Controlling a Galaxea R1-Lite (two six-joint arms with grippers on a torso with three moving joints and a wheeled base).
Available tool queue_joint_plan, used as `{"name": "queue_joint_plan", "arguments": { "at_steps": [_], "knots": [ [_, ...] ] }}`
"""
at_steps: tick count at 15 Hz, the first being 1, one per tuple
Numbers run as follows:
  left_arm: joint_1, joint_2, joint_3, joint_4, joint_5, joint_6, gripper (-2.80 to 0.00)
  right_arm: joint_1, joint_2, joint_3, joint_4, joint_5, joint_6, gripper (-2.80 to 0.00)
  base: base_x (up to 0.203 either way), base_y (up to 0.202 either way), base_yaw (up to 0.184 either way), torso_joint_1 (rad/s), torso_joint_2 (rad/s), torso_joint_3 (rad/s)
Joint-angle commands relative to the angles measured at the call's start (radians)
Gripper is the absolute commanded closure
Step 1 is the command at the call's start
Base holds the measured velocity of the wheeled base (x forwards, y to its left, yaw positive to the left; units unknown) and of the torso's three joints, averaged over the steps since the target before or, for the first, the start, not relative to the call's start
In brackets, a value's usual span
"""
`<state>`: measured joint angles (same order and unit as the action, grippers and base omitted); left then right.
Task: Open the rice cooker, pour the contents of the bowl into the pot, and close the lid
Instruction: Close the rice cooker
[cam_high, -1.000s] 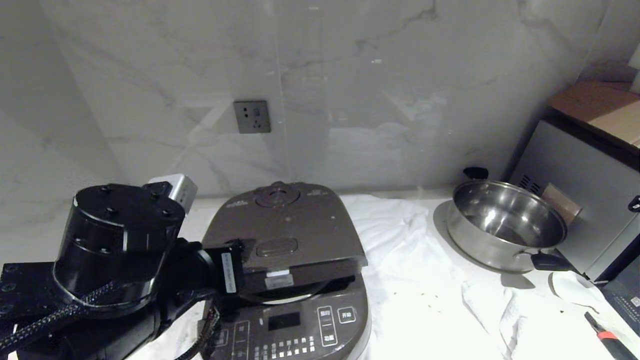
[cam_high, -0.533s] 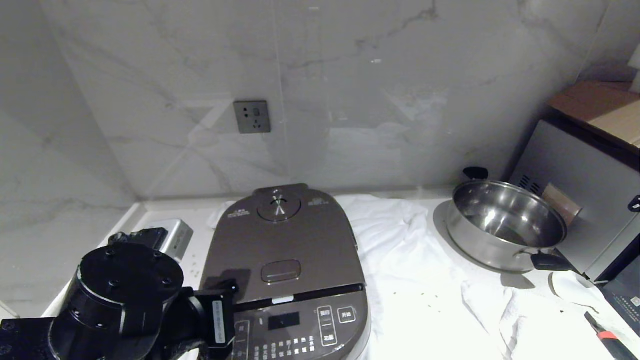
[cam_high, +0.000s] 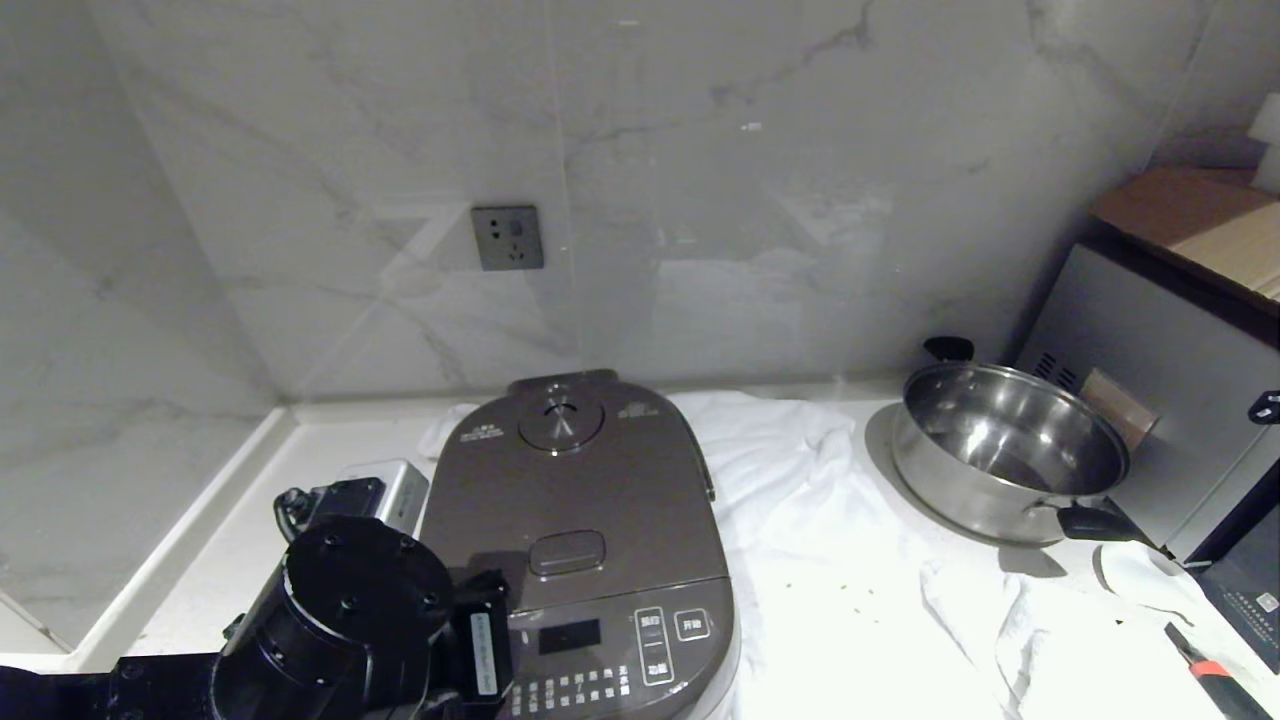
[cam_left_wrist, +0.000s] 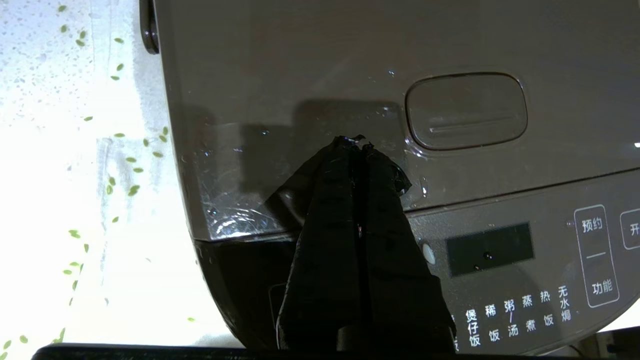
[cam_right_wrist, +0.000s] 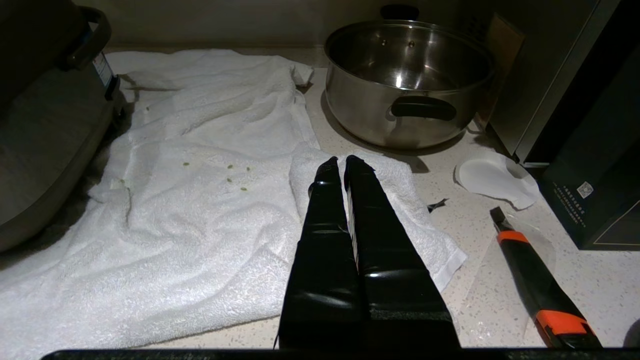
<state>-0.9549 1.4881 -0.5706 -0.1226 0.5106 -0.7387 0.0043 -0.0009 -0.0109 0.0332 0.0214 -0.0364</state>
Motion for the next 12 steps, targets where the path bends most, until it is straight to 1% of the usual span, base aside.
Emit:
{"name": "queue_joint_plan", "arguments": {
  "at_steps": [1,3,6,8,10,12],
  "knots": [
    [-0.002,0.009,-0.015,0.014,0.001,-0.004,0.0,0.0,-0.001,0.0,0.001,0.0,0.0,0.0,0.0,0.0,0.0,0.0,0.0,0.0],
    [0.008,-0.05,-0.042,0.014,0.002,0.007,0.0,0.0,0.0,0.0,0.001,0.001,0.0,0.0,0.0,0.0,0.0,0.0,0.0,0.0],
    [0.092,-0.086,-0.092,0.016,0.002,0.052,0.0,0.0,0.001,0.0,0.001,0.002,0.0,0.0,0.0,0.0,0.0,0.0,0.0,0.0],
    [0.127,-0.108,-0.121,0.016,0.002,0.07,0.0,0.0,-0.001,0.0,0.001,0.002,0.0,0.0,0.0,0.0,0.0,0.0,0.0,0.0],
    [0.146,-0.114,-0.129,0.015,0.002,0.093,0.0,0.0,0.0,0.0,0.001,0.002,0.0,0.0,0.0,0.0,0.0,0.0,0.0,0.0],
    [0.149,-0.122,-0.134,0.015,0.002,0.096,0.0,0.0,0.001,0.0,0.001,0.001,0.0,0.0,0.0,0.0,0.0,0.0,0.0,0.0]
  ]
}}
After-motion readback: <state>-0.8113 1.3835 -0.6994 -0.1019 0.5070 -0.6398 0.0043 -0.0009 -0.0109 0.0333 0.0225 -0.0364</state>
